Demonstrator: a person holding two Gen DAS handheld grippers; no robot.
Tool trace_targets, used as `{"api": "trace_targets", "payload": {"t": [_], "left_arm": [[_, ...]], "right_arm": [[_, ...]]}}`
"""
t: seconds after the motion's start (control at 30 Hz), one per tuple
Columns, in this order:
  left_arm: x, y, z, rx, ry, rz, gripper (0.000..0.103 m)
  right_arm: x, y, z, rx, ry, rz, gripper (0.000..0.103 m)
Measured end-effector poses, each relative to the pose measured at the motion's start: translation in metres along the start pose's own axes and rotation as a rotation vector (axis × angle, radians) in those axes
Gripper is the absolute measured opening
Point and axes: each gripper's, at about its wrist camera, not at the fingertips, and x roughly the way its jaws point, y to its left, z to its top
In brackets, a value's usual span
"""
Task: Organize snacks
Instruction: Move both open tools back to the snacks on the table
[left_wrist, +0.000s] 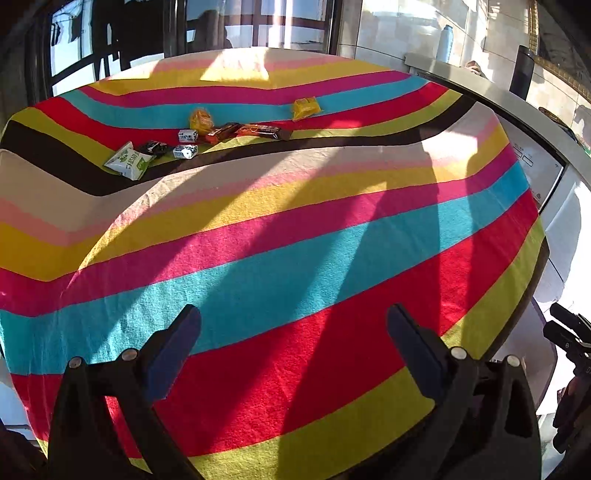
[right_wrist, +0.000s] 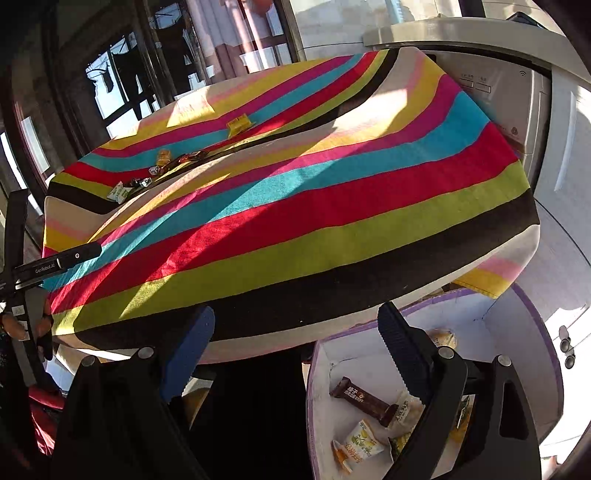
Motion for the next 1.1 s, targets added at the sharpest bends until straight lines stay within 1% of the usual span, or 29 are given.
{"api": "trace_targets", "payload": {"t": [0.07, 0.13, 0.2, 0.3, 0.33, 0.43, 0.53, 0.63, 0.73, 0.9, 0.93, 1.1], "left_arm": [[-0.002, 0.032, 0.003, -0.040, -0.010, 0.058, 0.100], [0.000, 0.053, 0.009, -0.045, -0.016, 0.114, 0.100], [0.006, 0.068, 0.019, -0.015, -0.017, 0.170, 0.100], [0.022, 0.089, 0.042, 0.033, -0.005, 0.284, 0.100], [0.030, 0.097, 0.052, 0.041, -0.002, 0.307, 0.100], [0.053, 0.116, 0.082, 0.059, 0.008, 0.342, 0.100], [0.081, 0.131, 0.113, 0.098, 0.002, 0.384, 0.100], [0.109, 0.146, 0.140, 0.127, 0.021, 0.402, 0.100], [0.133, 0.158, 0.159, 0.151, 0.063, 0.373, 0.100], [0.163, 0.168, 0.169, 0.209, 0.130, 0.398, 0.101], [0.164, 0.171, 0.171, 0.215, 0.113, 0.388, 0.101], [0.173, 0.180, 0.181, 0.197, 0.115, 0.359, 0.102]], "right_arm": [[0.008, 0.019, 0.006, -0.012, 0.015, 0.042, 0.087], [0.017, 0.037, 0.014, -0.035, 0.032, 0.070, 0.087], [0.025, 0.054, 0.023, -0.072, 0.033, 0.078, 0.087], [0.036, 0.081, 0.038, -0.131, 0.028, 0.107, 0.087], [0.040, 0.089, 0.043, -0.151, 0.026, 0.117, 0.087], [0.058, 0.113, 0.057, -0.198, 0.022, 0.141, 0.087], [0.079, 0.130, 0.071, -0.208, 0.029, 0.183, 0.087], [0.097, 0.145, 0.085, -0.201, 0.046, 0.230, 0.087], [0.108, 0.154, 0.097, -0.208, 0.053, 0.262, 0.087], [0.122, 0.153, 0.114, -0.197, 0.067, 0.279, 0.087], [0.125, 0.151, 0.116, -0.190, 0.068, 0.278, 0.087], [0.140, 0.139, 0.125, -0.149, 0.091, 0.259, 0.087]]}}
